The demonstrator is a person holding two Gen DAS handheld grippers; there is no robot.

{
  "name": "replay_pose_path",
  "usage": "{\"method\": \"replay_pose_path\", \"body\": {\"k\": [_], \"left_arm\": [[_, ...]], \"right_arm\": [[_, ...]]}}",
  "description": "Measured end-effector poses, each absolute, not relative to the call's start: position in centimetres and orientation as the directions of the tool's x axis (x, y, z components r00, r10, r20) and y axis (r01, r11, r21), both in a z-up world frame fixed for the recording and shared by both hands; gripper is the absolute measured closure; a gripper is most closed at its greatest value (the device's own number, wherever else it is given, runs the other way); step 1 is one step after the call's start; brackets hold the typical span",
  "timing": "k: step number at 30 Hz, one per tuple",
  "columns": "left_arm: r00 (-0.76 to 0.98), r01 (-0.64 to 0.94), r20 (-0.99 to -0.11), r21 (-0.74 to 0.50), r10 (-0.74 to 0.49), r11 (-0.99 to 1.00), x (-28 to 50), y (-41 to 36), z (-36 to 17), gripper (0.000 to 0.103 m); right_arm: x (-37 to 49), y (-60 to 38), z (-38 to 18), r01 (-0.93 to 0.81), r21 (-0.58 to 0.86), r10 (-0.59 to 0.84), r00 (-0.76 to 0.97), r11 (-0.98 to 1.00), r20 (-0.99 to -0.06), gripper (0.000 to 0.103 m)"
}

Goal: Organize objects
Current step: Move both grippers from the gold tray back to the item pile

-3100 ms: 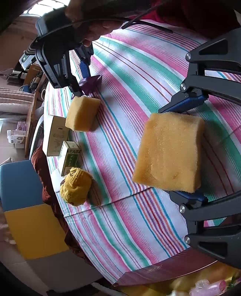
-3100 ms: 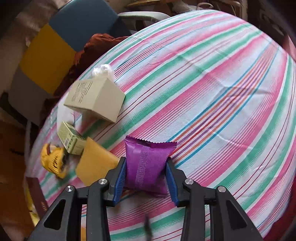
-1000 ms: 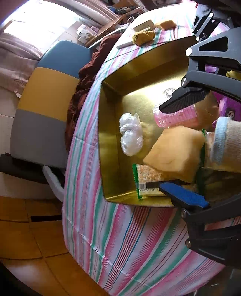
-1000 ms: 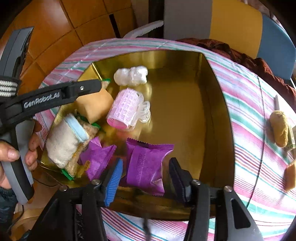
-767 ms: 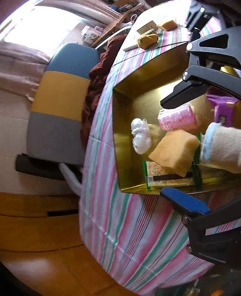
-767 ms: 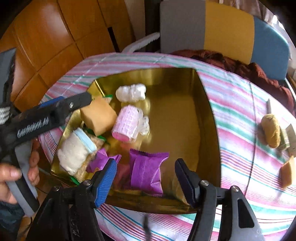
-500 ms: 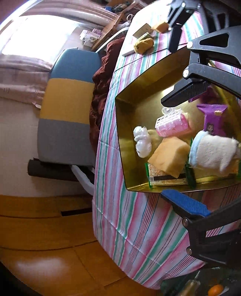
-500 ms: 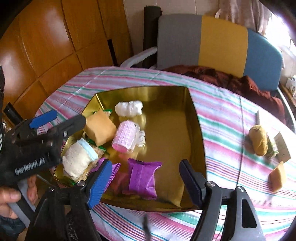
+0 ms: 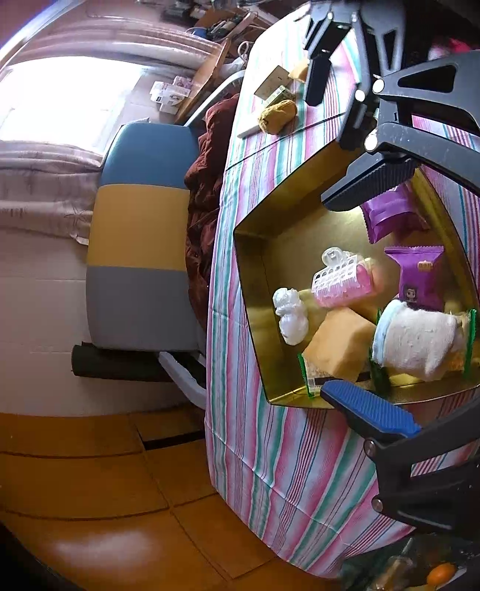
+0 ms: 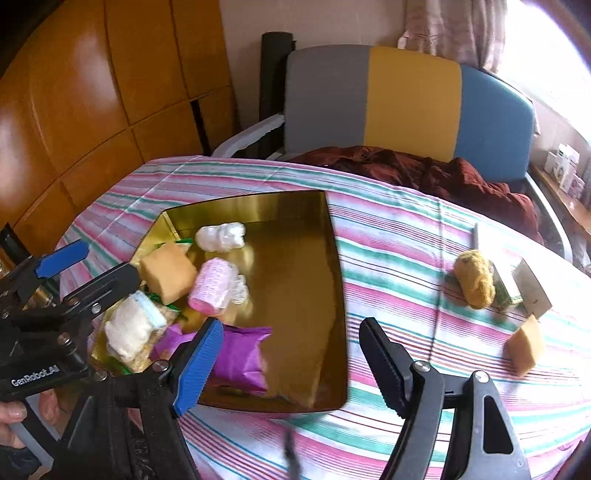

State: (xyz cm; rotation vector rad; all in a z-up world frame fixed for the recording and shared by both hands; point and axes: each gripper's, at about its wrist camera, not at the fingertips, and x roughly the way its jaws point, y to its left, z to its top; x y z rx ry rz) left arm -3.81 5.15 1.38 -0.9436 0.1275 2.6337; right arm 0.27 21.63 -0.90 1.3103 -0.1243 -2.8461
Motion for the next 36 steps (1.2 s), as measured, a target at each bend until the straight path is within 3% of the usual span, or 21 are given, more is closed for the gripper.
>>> {"method": "replay_pose_path", "body": {"k": [36], "left_arm": [[-0.627, -0.513, -0.697, 0.033, 0.348, -0.858, -1.3, 12.7, -0.5, 0.008]], "right_arm": [[3.3, 40.6, -0.2, -0.419, 0.006, 0.267, -0.589, -0.908, -0.763, 0.026]]}}
